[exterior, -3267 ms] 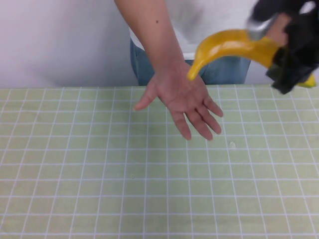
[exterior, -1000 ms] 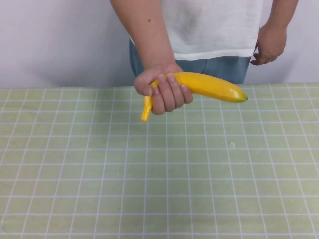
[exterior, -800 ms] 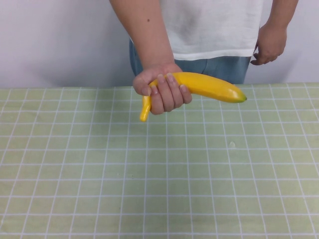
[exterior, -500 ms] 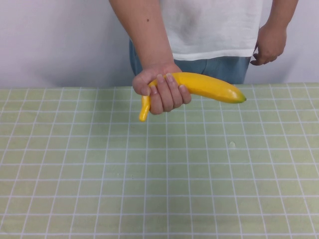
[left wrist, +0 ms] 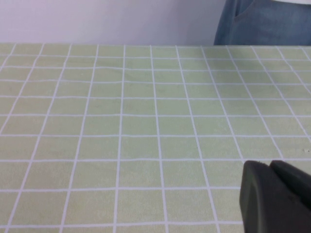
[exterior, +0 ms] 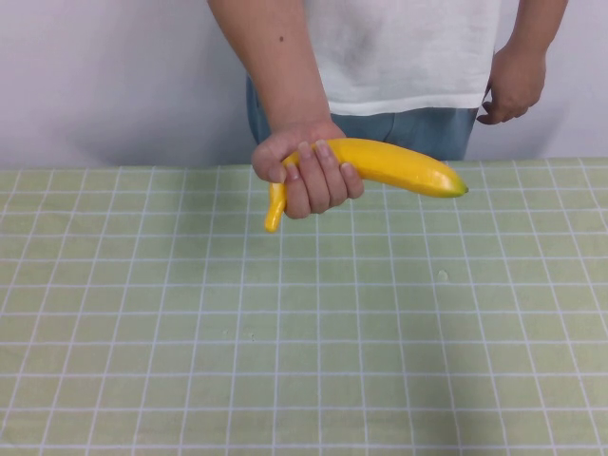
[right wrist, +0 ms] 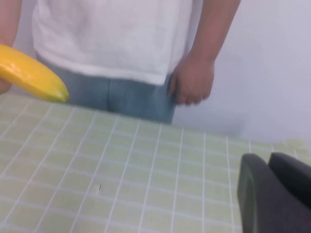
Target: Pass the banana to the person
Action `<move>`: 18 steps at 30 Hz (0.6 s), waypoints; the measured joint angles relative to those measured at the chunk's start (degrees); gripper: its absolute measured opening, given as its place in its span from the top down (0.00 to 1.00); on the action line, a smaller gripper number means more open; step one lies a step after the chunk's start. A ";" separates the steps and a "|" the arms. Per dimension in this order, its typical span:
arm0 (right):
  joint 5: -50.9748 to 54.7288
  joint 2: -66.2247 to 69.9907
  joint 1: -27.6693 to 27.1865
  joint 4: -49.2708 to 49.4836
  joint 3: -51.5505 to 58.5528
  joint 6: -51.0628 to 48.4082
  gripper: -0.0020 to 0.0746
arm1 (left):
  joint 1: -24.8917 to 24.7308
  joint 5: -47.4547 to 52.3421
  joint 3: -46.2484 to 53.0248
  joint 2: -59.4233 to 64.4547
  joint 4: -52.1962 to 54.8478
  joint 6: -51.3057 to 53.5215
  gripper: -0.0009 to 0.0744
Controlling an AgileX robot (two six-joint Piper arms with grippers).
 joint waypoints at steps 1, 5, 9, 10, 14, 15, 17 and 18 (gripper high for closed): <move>-3.33 -2.84 -0.29 0.11 4.07 0.00 0.98 | 0.00 0.00 0.00 0.00 0.00 0.00 0.99; -18.60 -12.77 -0.66 0.32 18.55 0.23 0.98 | 0.00 0.00 0.00 0.00 0.00 0.00 0.99; -30.06 -19.48 -0.66 1.45 30.87 0.22 0.98 | 0.00 0.00 0.00 0.00 0.00 0.00 0.99; -29.39 -19.97 -0.66 2.10 31.72 0.68 0.98 | 0.00 0.00 0.00 -0.10 0.00 0.00 0.99; -21.34 -20.16 -0.94 3.15 32.39 0.35 0.98 | 0.00 0.00 0.00 -0.09 0.00 0.00 0.99; -19.56 -20.16 -1.19 3.44 32.39 0.68 0.98 | 0.00 0.00 0.00 -0.09 0.00 0.00 0.99; -14.07 -20.30 -1.76 4.13 32.39 0.68 0.98 | 0.00 0.00 0.00 -0.09 0.00 0.00 0.99; -11.50 -20.34 -1.89 4.22 32.50 1.07 0.98 | 0.00 0.00 0.00 -0.09 0.00 0.00 0.99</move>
